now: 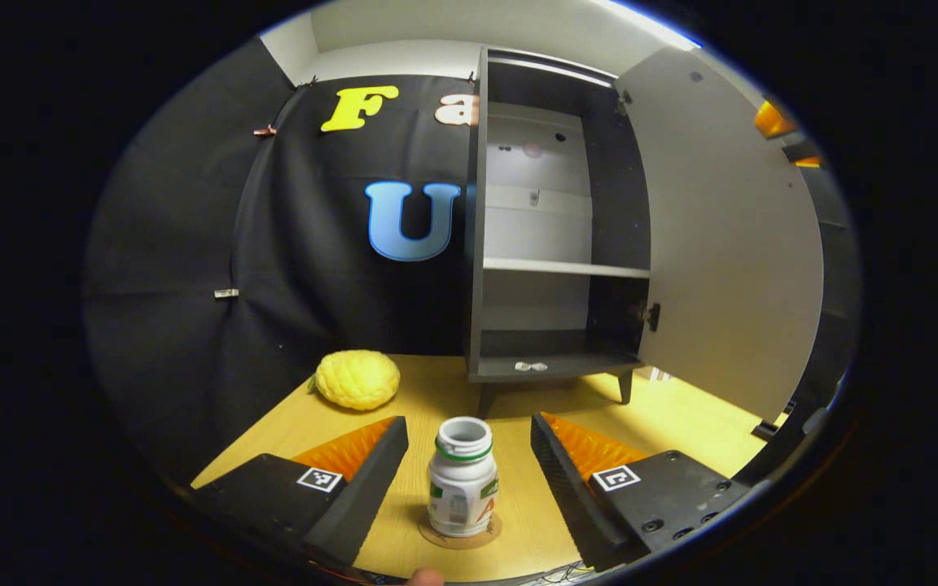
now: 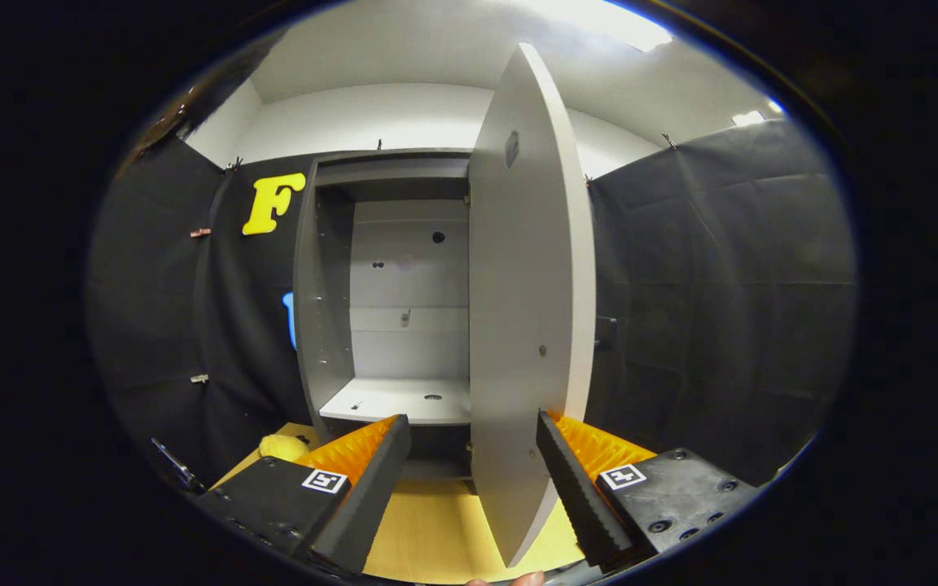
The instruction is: Open the cabinet door with the right hand, grasp the bottle in the cabinet with the left hand and place it on the coaster, then close the cabinet door with the right hand.
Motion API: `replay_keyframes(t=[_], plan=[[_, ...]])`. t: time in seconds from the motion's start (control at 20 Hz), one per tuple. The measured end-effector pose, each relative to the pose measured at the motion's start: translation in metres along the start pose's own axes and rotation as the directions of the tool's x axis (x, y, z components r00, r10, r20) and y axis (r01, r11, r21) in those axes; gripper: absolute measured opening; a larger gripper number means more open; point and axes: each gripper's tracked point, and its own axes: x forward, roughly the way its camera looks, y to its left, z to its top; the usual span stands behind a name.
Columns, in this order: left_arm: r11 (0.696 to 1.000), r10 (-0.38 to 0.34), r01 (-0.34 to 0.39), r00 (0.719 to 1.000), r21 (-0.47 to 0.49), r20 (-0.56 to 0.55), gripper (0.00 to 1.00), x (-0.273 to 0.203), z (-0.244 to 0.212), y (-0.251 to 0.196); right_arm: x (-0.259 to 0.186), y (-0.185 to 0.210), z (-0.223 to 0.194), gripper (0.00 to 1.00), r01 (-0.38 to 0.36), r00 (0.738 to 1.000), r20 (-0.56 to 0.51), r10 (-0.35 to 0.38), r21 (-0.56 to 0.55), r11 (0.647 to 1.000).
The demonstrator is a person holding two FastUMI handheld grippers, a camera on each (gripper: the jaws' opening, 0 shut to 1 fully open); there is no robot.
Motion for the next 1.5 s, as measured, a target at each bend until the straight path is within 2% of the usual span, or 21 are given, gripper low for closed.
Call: replay_keyframes(t=[0.3, 0.35, 0.4, 0.45, 0.65, 0.9, 0.95, 1.05, 1.2, 1.5], plan=[[0.999, 0.043, -0.042, 0.998, -0.022, 0.047, 0.96, -0.005, 0.086, -0.01, -0.021, -0.021, 0.012, 0.96, -0.062, 0.998, 0.02, 0.061, 0.041, 0.997], [0.998, 0.055, -0.054, 0.997, -0.015, 0.056, 0.95, -0.004, 0.1, -0.013, -0.023, -0.032, 0.013, 0.96, -0.059, 0.998, 0.02, 0.058, 0.049, 0.997], [0.998, 0.067, -0.067, 0.996, -0.005, 0.058, 0.96, -0.004, 0.11, -0.016, -0.024, -0.044, 0.013, 1.0, -0.049, 0.999, 0.016, 0.048, 0.051, 0.997], [0.997, 0.078, -0.079, 0.995, -0.002, 0.062, 0.95, -0.003, 0.121, -0.019, -0.024, -0.058, 0.012, 0.96, -0.037, 0.999, 0.013, 0.036, 0.054, 0.998], [0.996, 0.087, -0.086, 0.994, -0.024, 0.07, 0.95, -0.004, 0.157, -0.043, -0.012, -0.116, 0.009, 0.98, 0.034, 0.999, -0.014, -0.033, 0.068, 0.997], [0.994, 0.107, -0.106, 0.993, -0.035, 0.049, 0.95, -0.007, 0.176, -0.057, 0.016, -0.161, 0.013, 0.98, 0.058, 0.998, -0.01, -0.058, 0.043, 0.997], [0.993, 0.112, -0.111, 0.993, -0.036, 0.047, 0.94, -0.008, 0.179, -0.059, 0.021, -0.164, 0.011, 1.0, 0.06, 0.998, -0.017, -0.06, 0.05, 0.997], [0.993, 0.119, -0.117, 0.992, -0.028, 0.051, 0.94, -0.011, 0.184, -0.059, 0.027, -0.169, 0.003, 0.98, 0.05, 0.998, -0.047, -0.048, 0.051, 0.997], [0.994, 0.109, -0.109, 0.992, -0.007, 0.059, 0.94, -0.014, 0.187, -0.062, 0.032, -0.155, -0.001, 0.98, 0.005, 0.998, -0.068, -0.001, 0.057, 0.998], [0.995, 0.098, -0.098, 0.994, -0.007, 0.053, 0.95, -0.018, 0.18, -0.056, 0.029, -0.129, -0.003, 0.97, -0.005, 0.997, -0.076, 0.009, 0.049, 0.999]])
